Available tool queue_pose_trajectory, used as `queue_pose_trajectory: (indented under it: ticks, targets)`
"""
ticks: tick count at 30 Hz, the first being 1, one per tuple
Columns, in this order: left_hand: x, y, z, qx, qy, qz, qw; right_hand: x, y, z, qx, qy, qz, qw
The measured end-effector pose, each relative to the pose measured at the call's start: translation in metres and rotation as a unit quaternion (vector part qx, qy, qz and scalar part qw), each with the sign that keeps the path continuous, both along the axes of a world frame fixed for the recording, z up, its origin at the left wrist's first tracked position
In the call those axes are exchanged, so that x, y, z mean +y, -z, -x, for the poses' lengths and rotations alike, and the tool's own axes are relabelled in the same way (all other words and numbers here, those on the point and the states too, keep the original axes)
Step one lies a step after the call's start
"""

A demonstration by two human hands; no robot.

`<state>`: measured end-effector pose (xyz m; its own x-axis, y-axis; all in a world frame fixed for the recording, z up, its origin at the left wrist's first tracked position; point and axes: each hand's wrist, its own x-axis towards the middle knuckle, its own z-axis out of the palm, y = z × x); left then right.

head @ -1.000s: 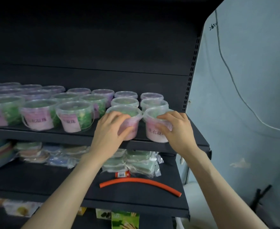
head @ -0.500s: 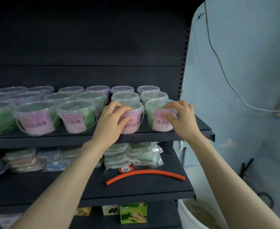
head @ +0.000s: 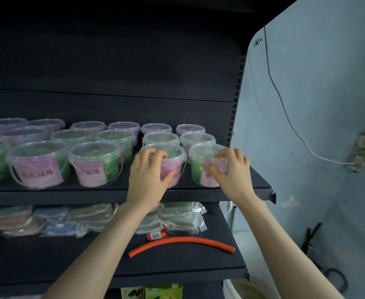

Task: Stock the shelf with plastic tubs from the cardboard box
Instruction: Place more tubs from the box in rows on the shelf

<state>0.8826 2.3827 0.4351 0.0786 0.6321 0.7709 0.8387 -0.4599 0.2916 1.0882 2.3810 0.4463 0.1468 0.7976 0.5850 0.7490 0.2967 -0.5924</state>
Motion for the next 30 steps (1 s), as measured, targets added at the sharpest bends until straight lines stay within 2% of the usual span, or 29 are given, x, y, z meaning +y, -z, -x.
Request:
queue_pose_trajectory:
  ticks: [8, 15, 19, 23, 27, 30]
  targets:
    - [0.001, 0.005, 0.007, -0.061, 0.013, -0.029, 0.998, 0.002, 0.004, 0.008, -0.009, -0.013, -0.020, 1.000]
    - [0.004, 0.005, 0.018, -0.003, -0.020, -0.024, 1.000, 0.004, 0.006, 0.019, -0.045, 0.000, -0.005, 0.999]
    - [0.001, 0.003, 0.022, 0.016, -0.032, -0.014, 0.999, 0.003, 0.007, 0.022, -0.002, -0.023, -0.010, 1.000]
    - [0.000, 0.003, 0.028, 0.061, -0.024, -0.008, 0.998, -0.001, 0.011, 0.025, -0.009, -0.004, -0.033, 0.999]
    - [-0.001, 0.001, 0.030, 0.074, -0.024, 0.000, 0.997, -0.003, 0.008, 0.029, -0.051, 0.035, -0.039, 0.997]
    - [-0.004, -0.001, 0.031, 0.055, -0.007, 0.006, 0.998, -0.004, 0.005, 0.029, -0.050, 0.043, -0.041, 0.997]
